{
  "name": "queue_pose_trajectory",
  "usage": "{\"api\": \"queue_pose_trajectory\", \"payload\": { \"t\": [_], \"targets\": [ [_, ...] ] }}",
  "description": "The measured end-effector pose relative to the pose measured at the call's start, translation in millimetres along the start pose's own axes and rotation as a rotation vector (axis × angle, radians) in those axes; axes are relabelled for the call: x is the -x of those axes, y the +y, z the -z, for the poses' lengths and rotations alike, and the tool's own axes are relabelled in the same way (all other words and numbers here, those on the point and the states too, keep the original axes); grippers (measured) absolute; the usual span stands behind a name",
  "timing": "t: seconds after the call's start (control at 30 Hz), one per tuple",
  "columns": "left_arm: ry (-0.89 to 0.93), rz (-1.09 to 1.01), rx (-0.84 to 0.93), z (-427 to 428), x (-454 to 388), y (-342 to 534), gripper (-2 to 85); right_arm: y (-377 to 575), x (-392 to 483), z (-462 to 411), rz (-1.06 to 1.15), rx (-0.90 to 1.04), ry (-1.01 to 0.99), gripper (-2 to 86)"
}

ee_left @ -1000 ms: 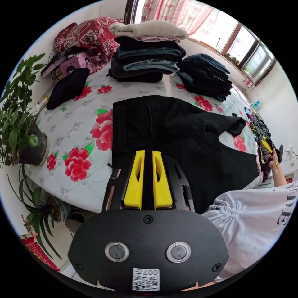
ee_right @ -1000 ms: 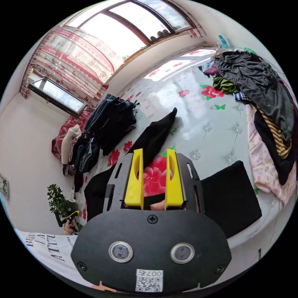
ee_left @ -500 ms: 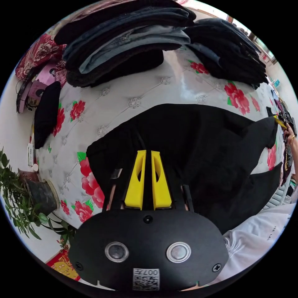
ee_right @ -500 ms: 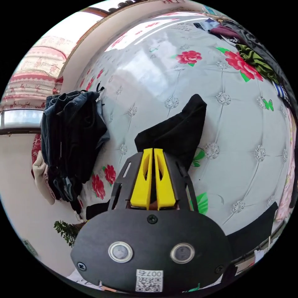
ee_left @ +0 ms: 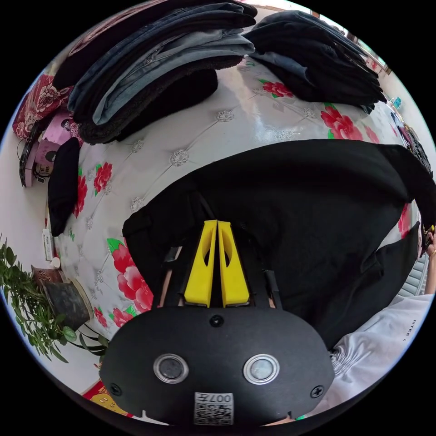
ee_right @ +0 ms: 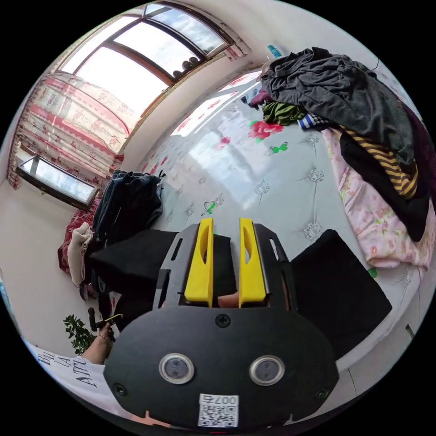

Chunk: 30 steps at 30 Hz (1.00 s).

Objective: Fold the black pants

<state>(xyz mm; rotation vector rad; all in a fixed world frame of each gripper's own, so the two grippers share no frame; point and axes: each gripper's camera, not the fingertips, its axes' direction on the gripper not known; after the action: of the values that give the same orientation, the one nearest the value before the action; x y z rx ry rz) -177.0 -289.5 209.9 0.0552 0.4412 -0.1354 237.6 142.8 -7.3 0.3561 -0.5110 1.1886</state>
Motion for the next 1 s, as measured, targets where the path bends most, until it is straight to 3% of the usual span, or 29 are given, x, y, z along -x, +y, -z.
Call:
{"api": "queue_pose_trajectory", "payload": {
  "t": [0.13, 0.23, 0.3, 0.47, 0.6, 0.73, 0.8, 1.0],
  "targets": [
    [0.024, 0.023, 0.0, -5.7, 9.0, 3.4, -1.0, 11.4, 33.8, -11.6, 0.174, 0.05, 0.061, 8.7],
    [0.004, 0.033, -0.022, 2.7, 10.3, 11.3, -1.0, 30.5, 94.4, -33.4, 0.473, 0.164, 0.034, 9.4],
    [0.002, 0.051, -0.076, 15.2, 12.4, 23.0, -1.0, 66.1, 140.3, -57.5, 0.688, 0.265, 0.027, 9.7],
    [0.076, 0.14, -0.09, 5.7, 30.0, 36.0, -1.0, 143.4, 170.6, -145.9, 0.895, 0.613, 0.071, 9.5],
    [0.029, 0.142, -0.013, -21.4, 37.3, 30.8, -1.0, 149.7, 188.8, -153.7, 1.116, 0.515, 0.287, 2.5],
    [-0.003, 0.111, 0.006, -32.4, 37.0, 19.4, -1.0, 71.6, 209.3, -143.6, 1.122, 0.313, 0.48, 1.2],
    [-0.006, 0.116, -0.009, -34.3, 41.7, 12.2, -1.0, -7.0, 217.1, -138.2, 0.971, 0.166, 0.5, 2.2],
    [0.054, 0.198, -0.007, -37.9, 61.7, 7.6, -1.0, -111.0, 194.9, -197.0, 0.616, 0.279, 0.385, 7.6]
  ]
}}
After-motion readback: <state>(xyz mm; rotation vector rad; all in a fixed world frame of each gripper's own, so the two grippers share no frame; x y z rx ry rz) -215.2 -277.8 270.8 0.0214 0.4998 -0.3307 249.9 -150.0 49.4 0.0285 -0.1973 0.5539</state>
